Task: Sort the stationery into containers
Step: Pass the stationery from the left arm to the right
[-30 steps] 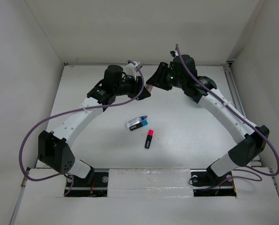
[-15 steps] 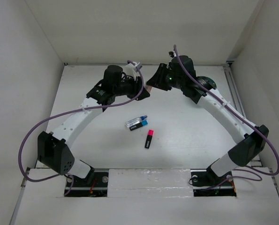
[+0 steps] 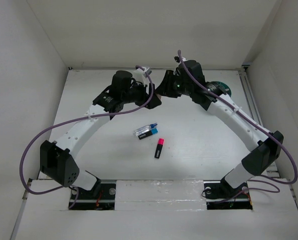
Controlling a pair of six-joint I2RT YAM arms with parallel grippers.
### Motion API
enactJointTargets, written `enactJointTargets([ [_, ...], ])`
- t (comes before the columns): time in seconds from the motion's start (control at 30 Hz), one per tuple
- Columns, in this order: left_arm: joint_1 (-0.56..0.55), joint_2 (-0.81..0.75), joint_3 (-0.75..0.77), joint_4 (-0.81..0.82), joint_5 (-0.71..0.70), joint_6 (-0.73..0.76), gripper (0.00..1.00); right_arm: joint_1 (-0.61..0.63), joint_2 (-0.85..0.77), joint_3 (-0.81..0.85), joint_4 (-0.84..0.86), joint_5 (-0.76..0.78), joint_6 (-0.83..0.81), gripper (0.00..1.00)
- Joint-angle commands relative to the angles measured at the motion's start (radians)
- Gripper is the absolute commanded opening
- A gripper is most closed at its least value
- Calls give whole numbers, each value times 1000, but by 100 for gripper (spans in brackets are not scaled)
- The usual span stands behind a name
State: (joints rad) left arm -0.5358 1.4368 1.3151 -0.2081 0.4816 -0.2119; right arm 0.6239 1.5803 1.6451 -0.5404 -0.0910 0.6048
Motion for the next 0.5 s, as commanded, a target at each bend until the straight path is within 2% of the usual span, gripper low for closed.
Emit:
enactJointTargets([
  [0.0,2,-53,35,33,-29,12,60,-16,-25,-21,25,-30,-37,0],
  [0.03,2,-53,35,33,-12,12,74,-30,-25,-31,36,-30,-37,0],
  [0.1,2,-53,35,33,-3,12,86,-42,-25,-31,36,-1,-37,0],
  [0.13,2,-62,35,33,-3,12,98,-43,-25,-31,36,35,-37,0],
  [0.33,2,-85,-20,33,-63,0,100,-159,-34,-56,92,106,-28,0],
  [0.43,2,-96,-33,22,-171,-24,100,-211,15,-9,62,255,-54,0],
  [0.47,2,-96,-33,9,-231,-33,100,-223,35,33,37,371,-54,0],
])
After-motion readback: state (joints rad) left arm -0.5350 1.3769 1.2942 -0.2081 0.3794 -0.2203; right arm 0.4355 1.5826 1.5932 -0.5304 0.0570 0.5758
